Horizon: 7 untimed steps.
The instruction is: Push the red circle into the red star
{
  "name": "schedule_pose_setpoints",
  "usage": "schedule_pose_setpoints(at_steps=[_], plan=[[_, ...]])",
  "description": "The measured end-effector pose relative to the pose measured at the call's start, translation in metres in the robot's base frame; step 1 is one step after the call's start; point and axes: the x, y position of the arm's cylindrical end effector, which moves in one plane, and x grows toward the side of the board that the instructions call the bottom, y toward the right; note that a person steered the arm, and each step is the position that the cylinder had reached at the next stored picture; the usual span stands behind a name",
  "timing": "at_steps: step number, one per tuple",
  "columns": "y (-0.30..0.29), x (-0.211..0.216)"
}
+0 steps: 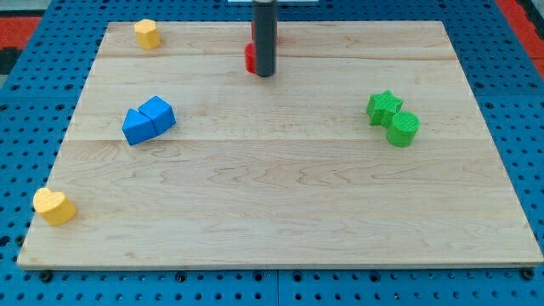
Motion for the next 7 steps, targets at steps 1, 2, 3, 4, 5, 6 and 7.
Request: schedule_pose_setpoints(at_steps=[1, 2, 3, 4, 5, 6, 7], plan=[[-0.003, -0.012], [-0.029, -0.013], [-0.033, -0.02], [0.007, -0.037], [-0.031, -0.016], [-0.107, -0.029], [-0.096, -0.104]])
